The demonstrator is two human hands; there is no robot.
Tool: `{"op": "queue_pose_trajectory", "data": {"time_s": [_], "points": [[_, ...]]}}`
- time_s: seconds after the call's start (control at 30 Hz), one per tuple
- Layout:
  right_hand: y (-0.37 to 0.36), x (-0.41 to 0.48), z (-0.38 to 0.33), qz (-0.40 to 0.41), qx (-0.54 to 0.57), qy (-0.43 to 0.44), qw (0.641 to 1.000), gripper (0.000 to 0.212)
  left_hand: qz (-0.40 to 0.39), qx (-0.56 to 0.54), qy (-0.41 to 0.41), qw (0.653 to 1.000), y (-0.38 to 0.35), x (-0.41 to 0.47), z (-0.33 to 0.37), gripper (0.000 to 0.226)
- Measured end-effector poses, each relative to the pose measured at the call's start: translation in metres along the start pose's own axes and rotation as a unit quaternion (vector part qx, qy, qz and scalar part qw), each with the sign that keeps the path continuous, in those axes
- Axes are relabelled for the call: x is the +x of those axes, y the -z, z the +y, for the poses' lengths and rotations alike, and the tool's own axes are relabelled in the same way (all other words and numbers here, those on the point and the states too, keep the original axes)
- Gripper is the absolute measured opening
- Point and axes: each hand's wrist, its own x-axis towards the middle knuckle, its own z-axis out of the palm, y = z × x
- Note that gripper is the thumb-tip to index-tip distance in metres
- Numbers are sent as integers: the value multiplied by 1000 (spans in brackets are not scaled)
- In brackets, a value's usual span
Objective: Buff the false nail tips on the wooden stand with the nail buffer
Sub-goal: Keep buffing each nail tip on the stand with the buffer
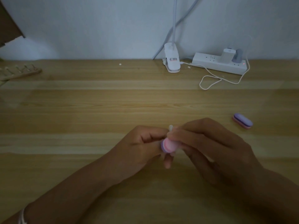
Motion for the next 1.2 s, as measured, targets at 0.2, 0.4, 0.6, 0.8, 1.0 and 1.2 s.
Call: {"op": "queue_pose_trajectory", "data": {"time_s": [0.2,0.4,0.6,0.8,1.0,1.2], "points": [[4,2,2,8,-14,-14,1000,35,46,111,-46,992,1,2,-7,19],[13,8,10,21,-76,-35,996,18,115,193,-57,973,3,2,-12,18],[6,6,6,25,-55,-31,998,21,127,216,-80,965,1,2,-11,14],[3,3,1,20,-29,-39,999,19,134,203,-96,965,4,2,-16,12],[10,6,2,-1,-46,-59,997,22,127,206,-96,965,6,3,-21,6],[17,8,2,-13,-33,-63,997,20,130,225,-98,961,6,3,-23,7]]}}
